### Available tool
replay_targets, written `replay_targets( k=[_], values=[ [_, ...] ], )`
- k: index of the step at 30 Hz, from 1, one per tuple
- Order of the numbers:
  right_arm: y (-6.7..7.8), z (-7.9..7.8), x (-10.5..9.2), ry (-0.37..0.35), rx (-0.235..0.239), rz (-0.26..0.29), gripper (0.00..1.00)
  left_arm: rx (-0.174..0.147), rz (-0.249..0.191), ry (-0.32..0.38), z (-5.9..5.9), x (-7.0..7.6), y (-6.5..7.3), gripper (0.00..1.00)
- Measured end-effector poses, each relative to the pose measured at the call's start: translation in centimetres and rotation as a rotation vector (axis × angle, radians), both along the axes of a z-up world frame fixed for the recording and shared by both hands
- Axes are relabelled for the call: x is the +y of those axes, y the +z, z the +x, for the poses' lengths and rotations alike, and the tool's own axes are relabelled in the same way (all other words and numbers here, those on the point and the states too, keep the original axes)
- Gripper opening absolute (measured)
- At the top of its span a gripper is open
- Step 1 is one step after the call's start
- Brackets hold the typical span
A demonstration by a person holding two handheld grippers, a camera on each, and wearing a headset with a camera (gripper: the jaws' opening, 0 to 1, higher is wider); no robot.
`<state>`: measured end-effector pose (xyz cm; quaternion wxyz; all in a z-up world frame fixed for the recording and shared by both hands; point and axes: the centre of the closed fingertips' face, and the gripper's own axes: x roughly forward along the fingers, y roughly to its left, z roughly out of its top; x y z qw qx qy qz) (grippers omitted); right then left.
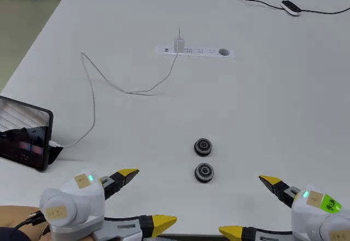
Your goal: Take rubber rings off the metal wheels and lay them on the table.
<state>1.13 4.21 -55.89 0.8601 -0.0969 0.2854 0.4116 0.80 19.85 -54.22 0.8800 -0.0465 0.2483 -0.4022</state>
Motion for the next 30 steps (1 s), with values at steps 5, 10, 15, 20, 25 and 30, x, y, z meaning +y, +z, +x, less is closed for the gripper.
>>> replay_targets(
  k=[5,10,15,20,25,30],
  values=[
    [-0.1,0.1,0.2,0.001,0.004,0.004,0.86,0.005,0.003,-0.003,0.2,0.0,-0.1,0.82],
    [-0.3,0.1,0.4,0.002,0.013,0.005,0.85,0.007,0.006,-0.011,0.3,-0.3,-0.2,0.79],
    [-0.5,0.2,0.5,0.006,0.021,0.007,0.83,0.009,0.011,-0.017,0.5,-0.5,-0.3,0.75],
    [-0.6,0.5,0.8,0.005,0.027,0.016,0.81,0.010,0.015,-0.022,0.8,-0.7,-0.3,0.73],
    [-0.8,0.6,1.1,0.007,0.035,0.023,0.78,0.008,0.016,-0.031,1.1,-0.9,-0.2,0.70],
    [-1.0,0.7,1.2,0.010,0.042,0.027,0.75,0.008,0.019,-0.044,1.2,-1.4,0.0,0.66]
  ],
)
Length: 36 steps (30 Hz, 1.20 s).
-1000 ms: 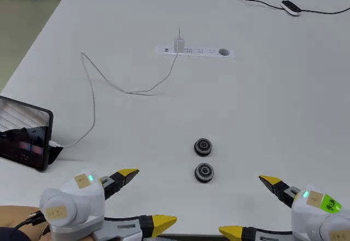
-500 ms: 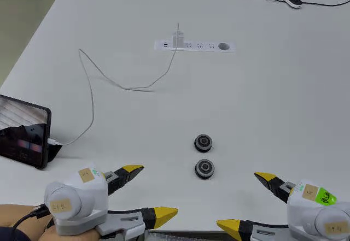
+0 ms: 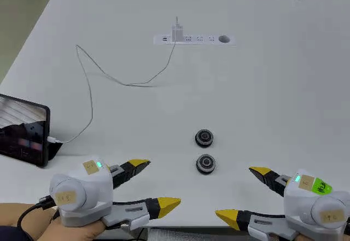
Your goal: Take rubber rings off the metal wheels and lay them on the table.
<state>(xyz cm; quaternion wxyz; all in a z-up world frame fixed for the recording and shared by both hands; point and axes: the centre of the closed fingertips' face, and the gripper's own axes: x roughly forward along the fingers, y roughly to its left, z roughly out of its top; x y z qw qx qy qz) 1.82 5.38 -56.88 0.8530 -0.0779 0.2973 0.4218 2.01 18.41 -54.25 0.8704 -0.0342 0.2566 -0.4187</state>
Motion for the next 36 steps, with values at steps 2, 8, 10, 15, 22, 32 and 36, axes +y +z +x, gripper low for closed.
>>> replay_targets(
  k=[2,8,10,15,22,32,36],
  values=[
    [-0.1,0.0,0.0,0.000,0.005,0.004,0.73,-0.001,-0.001,-0.010,0.0,-0.3,0.1,0.63],
    [-0.2,0.2,0.2,-0.001,0.012,0.016,0.70,0.000,0.002,-0.021,0.3,-0.7,0.2,0.58],
    [-0.3,0.2,0.2,-0.003,0.017,0.016,0.70,0.002,0.003,-0.024,0.5,-0.8,0.1,0.57],
    [-0.5,0.3,0.5,0.001,0.026,0.022,0.68,0.007,0.011,-0.032,0.7,-0.9,-0.3,0.54],
    [-0.6,0.8,0.5,-0.006,0.034,0.025,0.62,0.004,0.022,-0.043,0.9,-1.3,-0.5,0.47],
    [-0.8,1.0,0.9,-0.012,0.049,0.042,0.53,0.008,0.042,-0.052,1.1,-2.0,-0.7,0.40],
    [-0.7,1.1,1.1,-0.010,0.049,0.049,0.49,0.007,0.046,-0.056,1.2,-2.2,-0.8,0.39]
  ],
)
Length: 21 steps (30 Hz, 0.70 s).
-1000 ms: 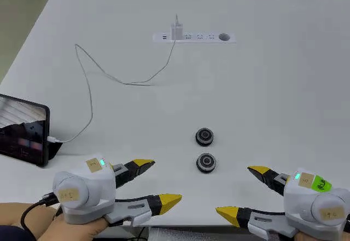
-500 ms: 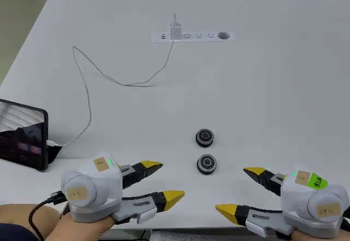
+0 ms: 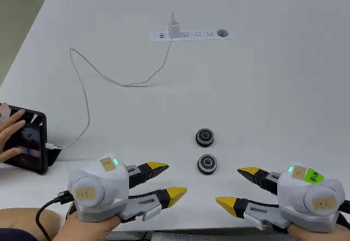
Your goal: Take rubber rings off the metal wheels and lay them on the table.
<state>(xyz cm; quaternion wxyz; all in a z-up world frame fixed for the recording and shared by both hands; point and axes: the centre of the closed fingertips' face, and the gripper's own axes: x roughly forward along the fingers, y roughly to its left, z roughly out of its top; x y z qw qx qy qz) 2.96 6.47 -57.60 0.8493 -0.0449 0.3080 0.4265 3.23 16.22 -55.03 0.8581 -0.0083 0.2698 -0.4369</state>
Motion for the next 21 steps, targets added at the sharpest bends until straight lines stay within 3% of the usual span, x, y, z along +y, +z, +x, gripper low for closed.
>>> replay_targets(
  k=[21],
  values=[
    [-0.4,1.7,0.6,-0.005,0.007,0.021,0.32,-0.008,0.033,-0.015,1.4,-1.4,0.0,0.27]
  ],
)
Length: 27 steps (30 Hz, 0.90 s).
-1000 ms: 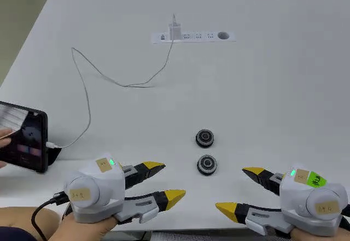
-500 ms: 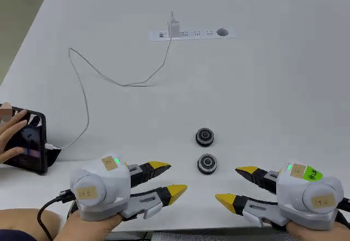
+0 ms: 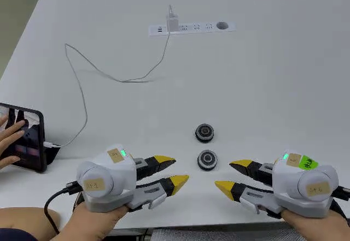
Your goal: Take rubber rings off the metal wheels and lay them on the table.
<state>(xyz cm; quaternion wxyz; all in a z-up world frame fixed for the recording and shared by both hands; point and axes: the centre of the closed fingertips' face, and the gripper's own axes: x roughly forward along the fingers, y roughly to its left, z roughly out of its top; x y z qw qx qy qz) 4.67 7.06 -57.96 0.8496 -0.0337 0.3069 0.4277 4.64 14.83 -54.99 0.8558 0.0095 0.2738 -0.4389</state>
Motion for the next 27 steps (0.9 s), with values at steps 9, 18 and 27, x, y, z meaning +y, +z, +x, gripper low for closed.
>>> replay_targets(
  k=[9,18,27],
  values=[
    [-0.3,0.2,0.1,-0.008,0.015,0.018,0.32,-0.009,0.016,-0.016,1.0,-0.8,-0.2,0.22],
    [-0.5,0.7,0.1,-0.012,0.019,0.031,0.29,-0.009,0.040,-0.042,1.4,-1.6,-0.7,0.20],
    [-0.6,1.3,0.0,-0.036,0.030,0.056,0.27,-0.017,0.063,-0.071,2.4,-2.5,-1.1,0.18]
  ],
)
